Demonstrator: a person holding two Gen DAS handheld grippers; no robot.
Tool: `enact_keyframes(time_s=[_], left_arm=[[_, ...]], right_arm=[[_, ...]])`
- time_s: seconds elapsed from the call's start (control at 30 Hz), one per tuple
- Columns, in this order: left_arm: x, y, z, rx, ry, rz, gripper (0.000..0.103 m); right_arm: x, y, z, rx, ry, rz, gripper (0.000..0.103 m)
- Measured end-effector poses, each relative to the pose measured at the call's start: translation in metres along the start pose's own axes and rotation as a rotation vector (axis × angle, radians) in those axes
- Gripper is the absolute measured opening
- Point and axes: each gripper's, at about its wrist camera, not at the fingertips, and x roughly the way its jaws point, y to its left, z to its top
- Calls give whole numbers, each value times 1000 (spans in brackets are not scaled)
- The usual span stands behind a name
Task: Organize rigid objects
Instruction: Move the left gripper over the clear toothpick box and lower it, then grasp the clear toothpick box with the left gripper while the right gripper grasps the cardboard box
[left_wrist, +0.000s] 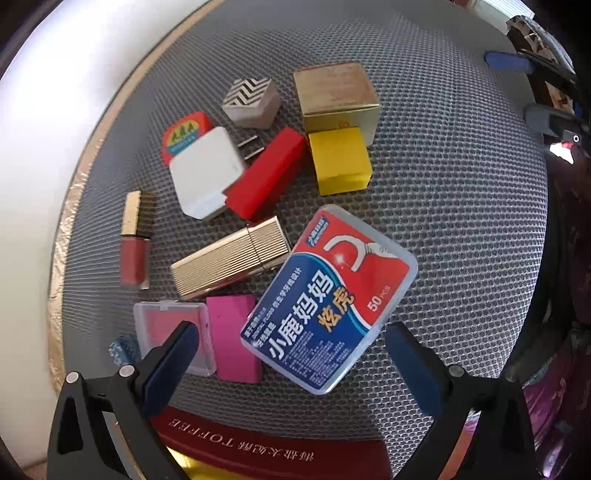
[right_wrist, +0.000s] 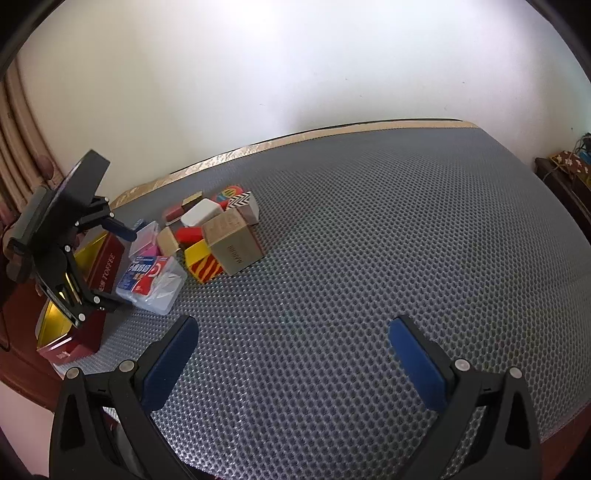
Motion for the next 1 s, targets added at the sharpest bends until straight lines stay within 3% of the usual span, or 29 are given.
enact_keyframes(time_s=[0.17,0.3,0.37,0.43,0.5,0.67,0.83,0.97,1.0], left_arm=[[19,16,4,10,38,-81,99],[26,20,3,19,29,-92,99],[23,25,3,-7,14,-93,88],[18,35,1,-51,-9,-72,77],[19,48,-6,-138,-30,-110,75],[17,56,-32,-289,-127,-65,73],[2,32,-60,-445,-198,-43,67],[-9,23,-87,-551,-263,-42,66],[-8,16,-77,-573,-276,-40,66]], right_arm=[[7,-7,1,30,29,1,103],[10,-12,0,60,46,16,103],[10,-12,0,63,44,16,103],[9,-11,0,59,39,17,103],[9,-10,1,55,36,15,103],[9,-10,2,54,43,31,103],[6,-4,5,2,43,59,103],[6,7,19,-89,45,133,103],[8,9,23,-113,52,158,103]])
